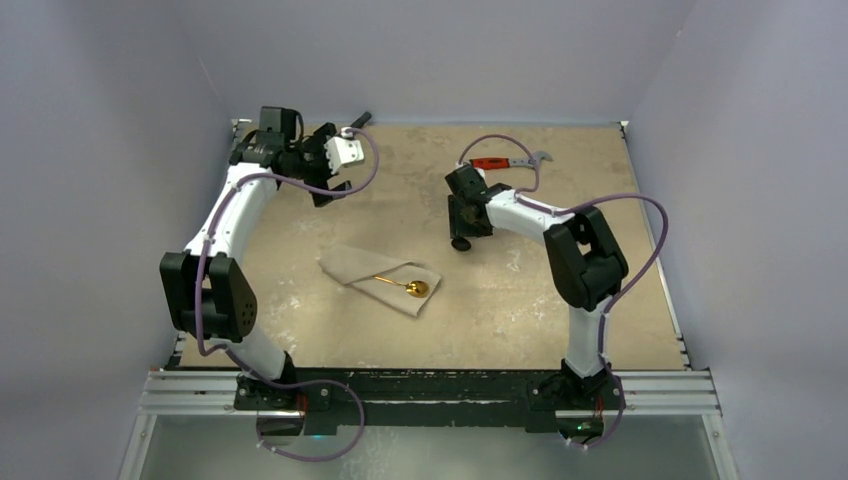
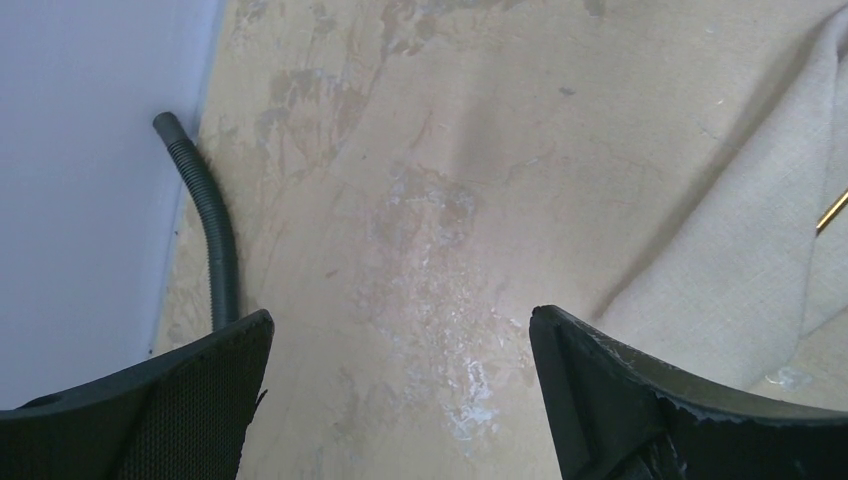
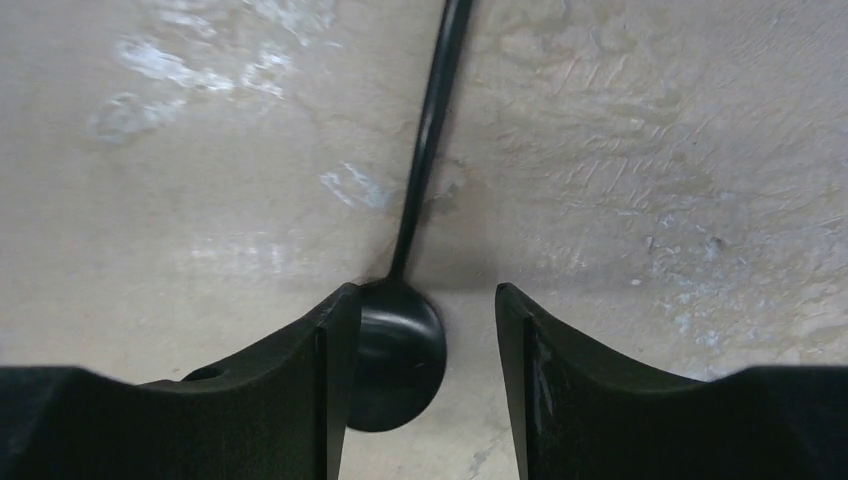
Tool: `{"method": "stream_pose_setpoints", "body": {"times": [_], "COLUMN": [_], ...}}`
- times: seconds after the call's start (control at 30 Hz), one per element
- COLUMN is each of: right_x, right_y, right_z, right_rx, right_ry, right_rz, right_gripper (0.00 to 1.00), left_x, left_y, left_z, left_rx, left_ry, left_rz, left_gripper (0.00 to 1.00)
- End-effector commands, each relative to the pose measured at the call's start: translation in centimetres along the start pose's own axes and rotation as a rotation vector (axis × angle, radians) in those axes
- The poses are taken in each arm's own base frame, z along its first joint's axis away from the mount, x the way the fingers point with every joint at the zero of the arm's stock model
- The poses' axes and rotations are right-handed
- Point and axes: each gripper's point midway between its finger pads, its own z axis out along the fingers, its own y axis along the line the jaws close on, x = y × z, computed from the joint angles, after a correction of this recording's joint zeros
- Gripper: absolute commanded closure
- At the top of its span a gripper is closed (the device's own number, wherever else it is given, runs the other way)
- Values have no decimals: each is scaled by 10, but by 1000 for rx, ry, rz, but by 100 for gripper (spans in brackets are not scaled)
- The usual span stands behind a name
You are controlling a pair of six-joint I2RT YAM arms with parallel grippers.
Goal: Fold the napkin into a case and place the utensils inside
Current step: Pick up the spoon from the center of the board.
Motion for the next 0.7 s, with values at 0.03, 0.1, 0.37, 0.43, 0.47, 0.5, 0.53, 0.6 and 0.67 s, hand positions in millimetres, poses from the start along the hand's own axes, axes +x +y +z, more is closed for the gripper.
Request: {"method": "stream_pose_setpoints", "body": {"times": [0.03, 0.1, 0.37, 0.43, 0.47, 0.5, 0.53, 0.6, 0.67], "right_x": [-8, -10, -9, -7, -6, -6, -9, -21, -34], "right_y": [-1, -2, 5, 3, 2, 2, 2, -2, 3], "right_z": [7, 12, 27, 28, 28, 28, 26, 18, 3], "right_rx": [0, -2, -22, -14, -13, -12, -13, 8, -20], "right_ry": [-53, -57, -49, -48, -47, -50, -58, -100, -135], "right_rz": [10, 13, 9, 7, 6, 6, 7, 5, 0], "right_gripper": [46, 47, 64, 81, 89, 98, 100, 100, 100], "left_x": [-6, -9, -13, -11, -11, -12, -10, -12, -10], "left_y": [25, 27, 22, 21, 22, 20, 17, 6, -10], "left_z": [-17, -19, -24, -23, -23, -22, -20, -17, -13], "left_rx": [-129, -130, -142, -144, -147, -141, -125, -80, -28], "left_ry": [17, 17, -4, 0, -3, -8, -10, -33, -57], "left_rz": [-18, -32, -44, -56, -66, -67, -66, -51, -26], "left_gripper": [1, 1, 1, 1, 1, 2, 1, 1, 2]}}
